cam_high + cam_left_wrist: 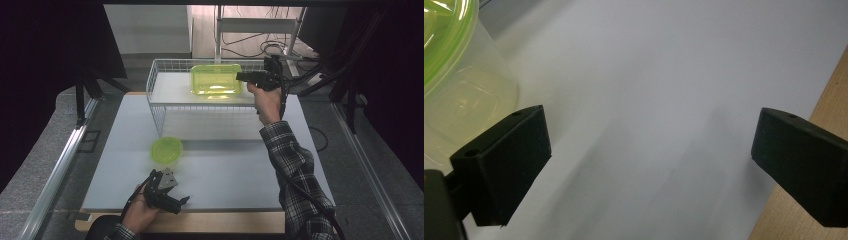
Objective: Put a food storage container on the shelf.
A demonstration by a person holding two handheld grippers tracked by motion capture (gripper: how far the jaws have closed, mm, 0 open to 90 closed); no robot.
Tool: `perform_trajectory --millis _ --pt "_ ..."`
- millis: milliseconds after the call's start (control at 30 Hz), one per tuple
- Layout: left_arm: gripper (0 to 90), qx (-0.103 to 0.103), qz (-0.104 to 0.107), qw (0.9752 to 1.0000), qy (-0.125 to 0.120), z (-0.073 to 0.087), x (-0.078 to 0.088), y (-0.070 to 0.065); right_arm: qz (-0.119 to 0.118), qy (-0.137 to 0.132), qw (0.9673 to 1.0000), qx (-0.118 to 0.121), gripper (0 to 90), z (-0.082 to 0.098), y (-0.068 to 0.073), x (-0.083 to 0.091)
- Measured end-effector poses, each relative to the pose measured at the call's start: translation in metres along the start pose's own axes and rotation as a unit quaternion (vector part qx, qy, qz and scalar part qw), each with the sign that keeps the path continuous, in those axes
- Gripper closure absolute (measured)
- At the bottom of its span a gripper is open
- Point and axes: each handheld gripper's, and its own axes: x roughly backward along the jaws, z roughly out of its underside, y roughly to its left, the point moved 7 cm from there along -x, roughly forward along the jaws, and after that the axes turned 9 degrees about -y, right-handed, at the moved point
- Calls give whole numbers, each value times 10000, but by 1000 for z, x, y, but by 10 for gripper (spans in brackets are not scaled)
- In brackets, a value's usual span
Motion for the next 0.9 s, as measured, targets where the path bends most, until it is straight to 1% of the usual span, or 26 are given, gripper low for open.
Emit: perform_trajectory --millis 100,133,167,200,300,367,400,433,467,567,600,633,667,733,767,833,867,900 --pt "23 -6 2 10000 10 0 0 0 25 -8 10000 53 745 0 -1 -1" --pt "23 -9 1 10000 14 0 0 0 96 -8 9998 167 735 0 -2 -3" --pt "23 -10 3 10000 16 0 0 0 96 -8 9998 167 735 0 -2 -3" --pt "23 -11 4 10000 19 0 0 0 166 -7 9995 264 732 -1 -2 -4" --pt "22 -18 4 10000 26 1 -1 0 177 3 9995 268 729 -1 -3 -5" --pt "23 -19 9 10000 29 1 -1 -1 174 16 9994 312 720 -1 -3 -6" --pt "22 -21 9 10000 30 1 -1 -1 189 39 9993 335 700 0 -5 -8" --pt "22 -23 8 10000 30 1 -1 -1 189 39 9993 335 700 0 -5 -8" --pt "22 -25 8 10000 28 1 -1 -1 215 67 9990 380 669 1 -6 -9" --pt "23 -28 8 10000 29 1 -1 -1 207 77 9991 360 666 1 -7 -10" --pt "22 -27 9 10000 32 1 -1 -1 256 57 9989 390 624 1 -9 -11" --pt "22 -30 10 10000 32 1 -1 -1 256 57 9989 390 624 1 -9 -11" --pt "22 -29 12 10000 33 1 -1 -1 339 52 9980 540 618 0 -9 -10" --pt "23 -31 12 10000 34 1 -1 -1 361 84 9976 584 604 -1 -8 -9" --pt "22 -31 12 10000 34 1 -1 -1 361 84 9976 584 604 -1 -8 -9" --pt "22 -30 7 10000 31 1 -1 -1 335 55 9976 602 570 -1 -7 -8" --pt "22 -19 4 10000 24 1 -1 -1 303 23 9978 597 535 -3 -7 -5" --pt "22 -19 4 10000 24 1 -1 -1 303 23 9978 597 535 -3 -7 -5"
